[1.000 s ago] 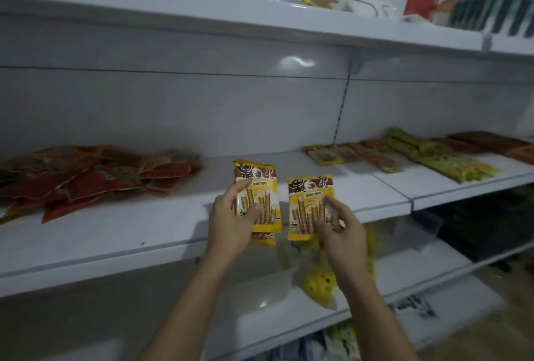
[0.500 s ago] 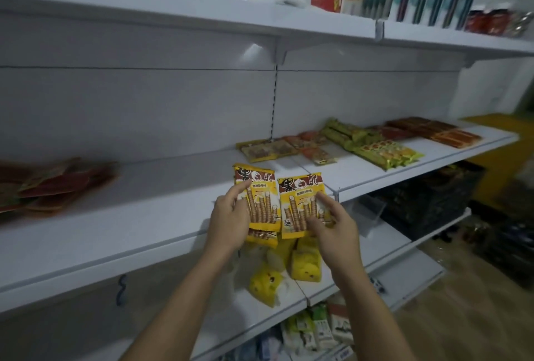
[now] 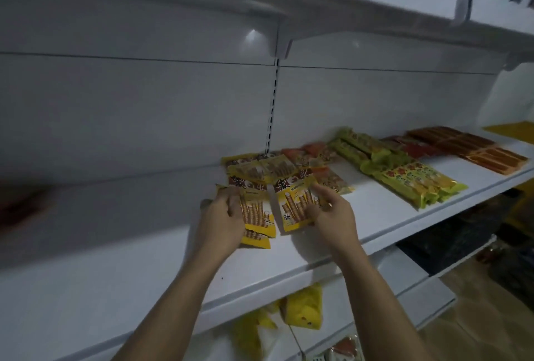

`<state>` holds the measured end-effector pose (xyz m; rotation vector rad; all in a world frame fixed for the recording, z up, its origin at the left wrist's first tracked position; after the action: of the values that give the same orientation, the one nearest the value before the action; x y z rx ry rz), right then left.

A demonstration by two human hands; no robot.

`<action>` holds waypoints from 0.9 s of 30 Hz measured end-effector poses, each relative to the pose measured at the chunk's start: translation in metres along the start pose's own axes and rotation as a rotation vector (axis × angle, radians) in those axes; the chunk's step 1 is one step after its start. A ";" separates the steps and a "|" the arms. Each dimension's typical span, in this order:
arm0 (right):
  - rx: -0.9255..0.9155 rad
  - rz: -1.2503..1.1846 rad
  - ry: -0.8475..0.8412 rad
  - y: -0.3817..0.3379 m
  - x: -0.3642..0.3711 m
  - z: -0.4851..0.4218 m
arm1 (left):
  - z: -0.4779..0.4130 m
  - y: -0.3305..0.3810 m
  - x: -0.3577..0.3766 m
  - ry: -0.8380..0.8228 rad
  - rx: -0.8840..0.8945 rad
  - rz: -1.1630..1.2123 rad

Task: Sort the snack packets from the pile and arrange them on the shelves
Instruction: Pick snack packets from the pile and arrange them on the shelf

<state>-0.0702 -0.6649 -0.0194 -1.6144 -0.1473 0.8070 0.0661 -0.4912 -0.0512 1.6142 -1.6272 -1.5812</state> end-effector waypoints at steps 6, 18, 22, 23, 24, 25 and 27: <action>-0.105 0.189 -0.063 0.000 0.007 -0.025 | -0.006 -0.001 -0.003 -0.026 -0.005 -0.314; -0.469 0.807 -0.207 -0.001 -0.006 -0.075 | -0.006 0.043 0.047 -0.109 0.071 -1.027; -0.619 0.861 -0.333 0.007 -0.002 -0.065 | 0.003 0.049 0.064 -0.117 0.059 -1.071; -0.630 0.875 -0.352 0.009 -0.001 -0.062 | 0.005 0.050 0.066 -0.104 0.057 -1.068; -0.646 0.871 -0.358 0.011 -0.001 -0.061 | 0.005 0.052 0.069 -0.088 0.058 -1.065; -0.664 0.859 -0.359 0.011 0.000 -0.061 | 0.005 0.055 0.072 -0.075 0.060 -1.065; -0.677 0.836 -0.368 0.012 0.000 -0.062 | 0.005 0.058 0.078 -0.067 0.055 -1.074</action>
<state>-0.0395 -0.7186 -0.0310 -2.1692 0.0107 1.8475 0.0129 -0.5712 -0.0375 2.7166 -0.7836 -2.0224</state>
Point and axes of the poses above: each hand's wrist, its own z-axis away from the middle knuckle, its own x-axis out of the palm, y = z × x, the point moved 5 cm from there along -z, towards the middle knuckle, and after that the axes turned 11 degrees about x, right-handed, at the moved point
